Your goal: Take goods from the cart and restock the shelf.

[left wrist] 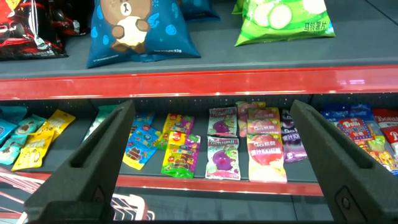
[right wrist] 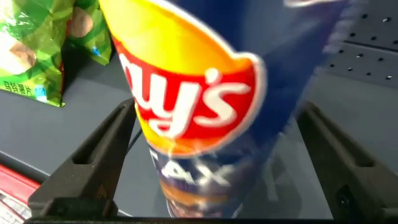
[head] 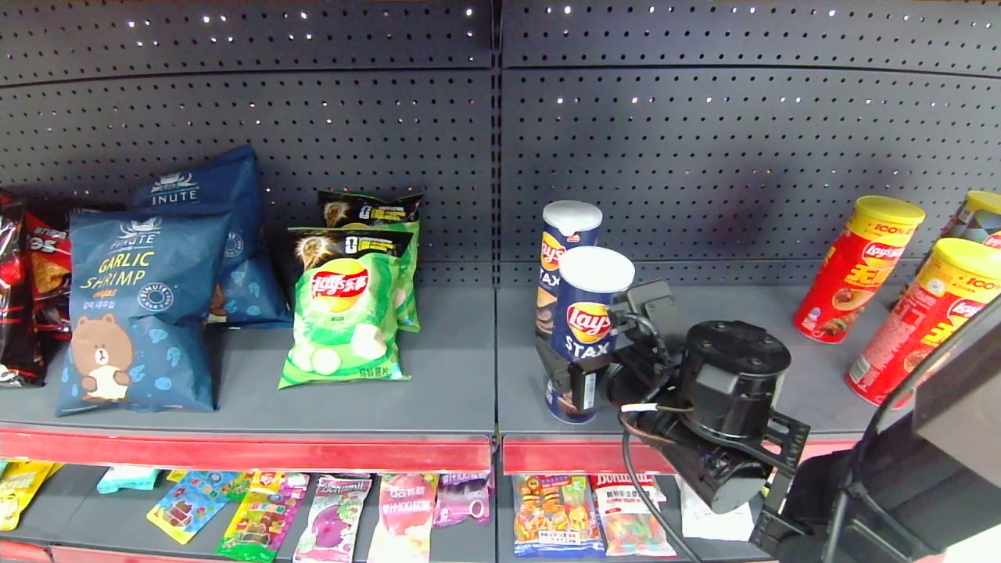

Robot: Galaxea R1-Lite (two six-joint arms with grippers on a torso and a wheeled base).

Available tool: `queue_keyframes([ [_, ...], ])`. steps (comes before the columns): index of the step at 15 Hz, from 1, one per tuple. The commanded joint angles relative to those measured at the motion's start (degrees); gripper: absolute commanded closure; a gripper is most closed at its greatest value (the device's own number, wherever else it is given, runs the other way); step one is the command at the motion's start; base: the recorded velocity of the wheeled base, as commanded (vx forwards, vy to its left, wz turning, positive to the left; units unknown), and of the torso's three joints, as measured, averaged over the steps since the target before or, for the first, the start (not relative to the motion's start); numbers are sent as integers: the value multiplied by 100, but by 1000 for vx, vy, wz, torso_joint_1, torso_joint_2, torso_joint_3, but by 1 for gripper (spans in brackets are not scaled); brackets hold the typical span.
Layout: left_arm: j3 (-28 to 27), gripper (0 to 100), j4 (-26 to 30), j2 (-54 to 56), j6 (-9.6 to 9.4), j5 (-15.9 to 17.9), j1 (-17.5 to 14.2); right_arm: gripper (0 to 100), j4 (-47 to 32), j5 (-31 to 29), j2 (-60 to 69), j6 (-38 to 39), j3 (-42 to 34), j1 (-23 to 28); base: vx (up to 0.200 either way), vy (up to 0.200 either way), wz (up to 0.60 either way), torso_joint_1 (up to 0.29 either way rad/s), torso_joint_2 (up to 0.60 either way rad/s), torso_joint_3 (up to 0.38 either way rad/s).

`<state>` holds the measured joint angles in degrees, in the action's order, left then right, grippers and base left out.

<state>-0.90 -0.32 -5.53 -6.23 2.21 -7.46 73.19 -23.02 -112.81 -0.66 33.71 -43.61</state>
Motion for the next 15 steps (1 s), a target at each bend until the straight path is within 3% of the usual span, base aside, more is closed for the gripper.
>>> queue_keyframes([
  [1, 2, 0, -3, 0, -1, -1, -1, 0, 99, -1, 233, -48, -242, -16, 0, 0, 0, 0, 0, 0],
  [6, 2, 0, -3, -9, -1, 8, -1, 0, 99, -28, 708, -66, -549, -262, 0, 0, 0, 0, 0, 0],
  [9, 2, 0, 5, 0, -1, 8, -1, 0, 90, -36, 1385, -84, -1015, -790, 0, 0, 0, 0, 0, 0],
  [13, 2, 0, -3, -9, -1, 17, -1, 0, 55, -54, 2246, -312, -1490, -816, 0, 0, 0, 0, 0, 0],
  [15, 2, 0, 5, -9, -1, 25, -1, 0, -95, -63, 2870, -558, -1587, -386, 0, 0, 0, 0, 0, 0],
])
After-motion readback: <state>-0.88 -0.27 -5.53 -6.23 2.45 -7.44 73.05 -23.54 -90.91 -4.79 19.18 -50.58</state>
